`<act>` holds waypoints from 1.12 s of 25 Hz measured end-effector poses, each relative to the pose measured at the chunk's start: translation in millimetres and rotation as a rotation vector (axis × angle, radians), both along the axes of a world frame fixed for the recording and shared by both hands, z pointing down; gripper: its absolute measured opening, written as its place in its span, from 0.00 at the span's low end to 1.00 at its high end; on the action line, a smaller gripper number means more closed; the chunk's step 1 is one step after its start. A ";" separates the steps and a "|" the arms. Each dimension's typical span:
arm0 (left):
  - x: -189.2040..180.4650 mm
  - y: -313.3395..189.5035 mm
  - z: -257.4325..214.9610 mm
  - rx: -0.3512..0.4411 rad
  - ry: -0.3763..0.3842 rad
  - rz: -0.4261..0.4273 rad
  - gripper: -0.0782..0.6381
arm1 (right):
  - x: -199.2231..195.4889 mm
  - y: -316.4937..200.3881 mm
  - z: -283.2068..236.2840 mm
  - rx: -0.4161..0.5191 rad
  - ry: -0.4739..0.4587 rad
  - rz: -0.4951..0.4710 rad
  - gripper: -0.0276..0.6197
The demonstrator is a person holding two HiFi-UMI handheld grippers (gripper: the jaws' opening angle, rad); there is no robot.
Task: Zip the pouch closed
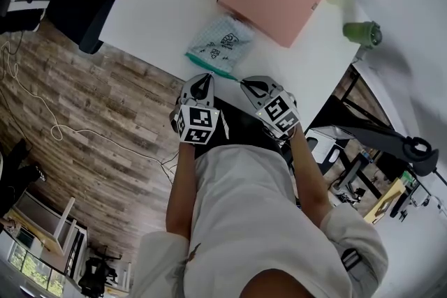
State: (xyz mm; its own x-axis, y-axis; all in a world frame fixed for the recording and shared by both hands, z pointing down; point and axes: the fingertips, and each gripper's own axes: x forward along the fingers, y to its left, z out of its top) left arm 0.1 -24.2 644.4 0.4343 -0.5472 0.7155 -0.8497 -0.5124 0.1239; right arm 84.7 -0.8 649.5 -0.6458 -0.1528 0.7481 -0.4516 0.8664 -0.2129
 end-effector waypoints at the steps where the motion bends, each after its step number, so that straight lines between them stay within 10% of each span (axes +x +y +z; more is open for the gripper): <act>1: -2.1 -1.0 0.4 -0.001 0.001 -0.005 0.11 | 0.7 -0.4 0.5 -0.001 0.001 0.005 0.05; 28: -60.1 -30.8 3.5 0.006 -0.038 -0.063 0.11 | 14.7 -7.8 1.5 -0.005 0.033 0.075 0.05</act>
State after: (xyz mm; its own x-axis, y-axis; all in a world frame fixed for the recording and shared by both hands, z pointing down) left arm -60.0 -55.1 647.9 0.3715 -0.5765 0.7278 -0.8842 -0.4588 0.0879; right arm 99.4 -8.6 651.0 -0.6077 -0.1958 0.7696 -0.5217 0.8291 -0.2011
